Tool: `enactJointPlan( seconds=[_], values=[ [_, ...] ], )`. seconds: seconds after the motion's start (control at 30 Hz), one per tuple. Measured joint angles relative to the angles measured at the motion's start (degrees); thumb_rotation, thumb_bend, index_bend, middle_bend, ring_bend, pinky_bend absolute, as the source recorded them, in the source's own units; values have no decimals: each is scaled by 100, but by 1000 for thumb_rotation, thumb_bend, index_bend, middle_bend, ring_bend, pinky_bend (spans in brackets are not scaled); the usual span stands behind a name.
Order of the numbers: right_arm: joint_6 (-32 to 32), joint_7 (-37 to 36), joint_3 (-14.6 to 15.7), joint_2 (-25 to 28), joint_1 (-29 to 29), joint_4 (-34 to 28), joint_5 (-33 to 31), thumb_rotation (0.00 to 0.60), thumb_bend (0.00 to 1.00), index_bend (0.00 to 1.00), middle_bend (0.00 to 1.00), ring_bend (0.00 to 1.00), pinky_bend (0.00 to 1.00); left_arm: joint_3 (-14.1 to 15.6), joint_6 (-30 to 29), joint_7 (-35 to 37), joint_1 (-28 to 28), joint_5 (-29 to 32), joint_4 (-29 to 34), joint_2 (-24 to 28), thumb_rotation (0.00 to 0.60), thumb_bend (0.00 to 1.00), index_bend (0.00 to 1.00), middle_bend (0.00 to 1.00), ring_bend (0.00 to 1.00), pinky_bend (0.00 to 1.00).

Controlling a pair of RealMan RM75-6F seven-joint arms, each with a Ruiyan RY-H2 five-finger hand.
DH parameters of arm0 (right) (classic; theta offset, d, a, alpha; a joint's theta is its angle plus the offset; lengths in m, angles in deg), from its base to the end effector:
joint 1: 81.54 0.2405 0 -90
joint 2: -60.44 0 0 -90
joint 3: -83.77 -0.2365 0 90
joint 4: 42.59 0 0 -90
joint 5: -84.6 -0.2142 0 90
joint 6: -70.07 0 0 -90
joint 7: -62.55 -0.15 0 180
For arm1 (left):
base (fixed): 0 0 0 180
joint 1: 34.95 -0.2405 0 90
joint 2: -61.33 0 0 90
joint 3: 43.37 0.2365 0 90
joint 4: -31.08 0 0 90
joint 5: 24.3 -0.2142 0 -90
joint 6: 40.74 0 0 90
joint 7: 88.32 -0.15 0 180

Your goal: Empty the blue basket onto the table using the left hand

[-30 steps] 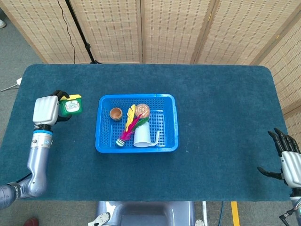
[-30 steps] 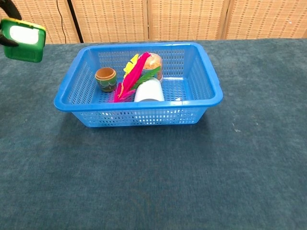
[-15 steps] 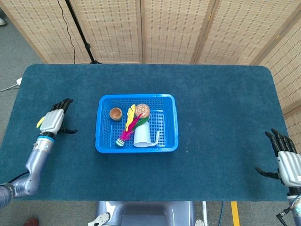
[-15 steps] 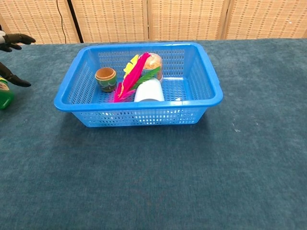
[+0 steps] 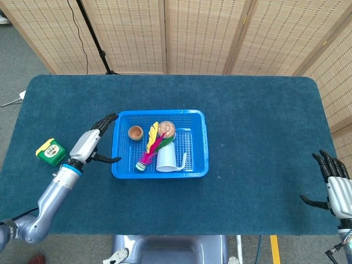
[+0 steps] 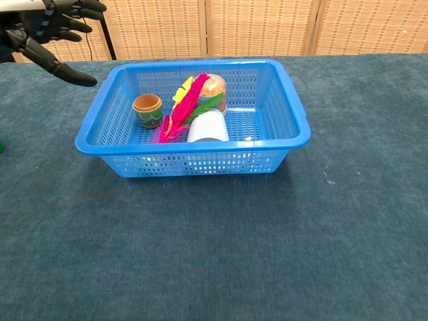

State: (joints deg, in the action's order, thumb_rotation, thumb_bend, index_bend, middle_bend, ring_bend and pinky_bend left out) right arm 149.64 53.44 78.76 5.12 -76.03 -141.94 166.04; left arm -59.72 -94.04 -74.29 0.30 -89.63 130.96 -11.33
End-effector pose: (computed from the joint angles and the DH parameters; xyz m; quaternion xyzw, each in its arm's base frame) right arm -0.2924 -0.1954 0.1775 0.5560 -0.4540 0.4041 0.5670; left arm -0.1361 0.3308 0.0575 -0.5803 -0.5722 -0.4952 0.3009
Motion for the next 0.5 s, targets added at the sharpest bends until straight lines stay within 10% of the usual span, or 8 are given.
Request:
enactJointPlan(
  seconds=[0.5],
  values=[
    [-250, -113, -112, -4, 97, 142, -341, 600, 0, 0, 0, 0, 0, -241, 677, -383, 963, 1833, -964, -1336, 600, 24, 0, 0, 0, 2]
  ],
)
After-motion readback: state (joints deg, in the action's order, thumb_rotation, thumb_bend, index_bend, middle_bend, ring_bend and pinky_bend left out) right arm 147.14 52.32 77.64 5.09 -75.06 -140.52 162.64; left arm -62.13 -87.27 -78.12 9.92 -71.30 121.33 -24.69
